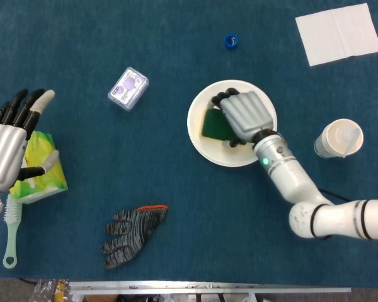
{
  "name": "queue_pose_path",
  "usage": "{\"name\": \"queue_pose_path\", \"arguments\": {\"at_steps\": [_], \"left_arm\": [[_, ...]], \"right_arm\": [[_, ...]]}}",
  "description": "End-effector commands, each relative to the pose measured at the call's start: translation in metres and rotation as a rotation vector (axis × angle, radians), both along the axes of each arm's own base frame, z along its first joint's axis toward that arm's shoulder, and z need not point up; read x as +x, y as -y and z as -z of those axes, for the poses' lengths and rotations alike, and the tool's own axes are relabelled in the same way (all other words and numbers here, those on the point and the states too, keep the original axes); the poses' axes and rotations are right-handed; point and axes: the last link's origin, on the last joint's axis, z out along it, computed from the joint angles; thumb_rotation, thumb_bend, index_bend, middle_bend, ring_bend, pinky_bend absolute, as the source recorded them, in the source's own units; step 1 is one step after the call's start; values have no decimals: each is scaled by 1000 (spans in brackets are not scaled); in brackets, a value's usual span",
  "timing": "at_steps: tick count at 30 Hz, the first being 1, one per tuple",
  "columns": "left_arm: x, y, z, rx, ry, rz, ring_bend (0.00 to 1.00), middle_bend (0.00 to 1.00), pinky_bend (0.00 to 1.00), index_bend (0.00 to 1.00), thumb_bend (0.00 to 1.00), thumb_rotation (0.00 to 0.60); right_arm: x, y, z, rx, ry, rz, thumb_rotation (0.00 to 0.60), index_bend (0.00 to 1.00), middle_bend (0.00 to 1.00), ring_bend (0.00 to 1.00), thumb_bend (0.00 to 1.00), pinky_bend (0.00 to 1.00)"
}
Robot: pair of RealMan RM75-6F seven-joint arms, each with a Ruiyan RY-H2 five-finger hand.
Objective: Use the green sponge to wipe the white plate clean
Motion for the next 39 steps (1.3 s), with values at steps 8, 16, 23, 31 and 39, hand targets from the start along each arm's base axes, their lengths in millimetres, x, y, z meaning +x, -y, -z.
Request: {"name": "queue_pose_path", "arguments": {"at_steps": [8, 16, 23, 31, 39], "left_arm": [[-2, 0, -1, 3, -1, -8, 0, 59, 114, 40, 280, 535], [-2, 0, -1, 2, 0, -9, 0, 58, 114, 40, 280, 536], [-3, 1, -2, 2, 0, -11, 0, 58, 114, 40, 280, 537], [-1, 1, -1, -2, -1, -7, 0, 57, 114, 40, 280, 534], [4, 1, 3, -14, -5, 3, 0, 52, 114, 39, 280, 535]], "right_arm": [[23, 3, 9, -6, 87, -13, 600, 423, 327, 215, 108, 526], [33, 4, 17, -18, 139, -20, 600, 423, 327, 216, 108, 526], [34, 5, 22, -21, 145, -28, 600, 423, 327, 216, 108, 526], [14, 5, 11, -28, 102, -19, 600, 422, 327, 216, 108, 526], [-10, 0, 0, -17, 62, 4, 600, 423, 327, 216, 108, 526]]}}
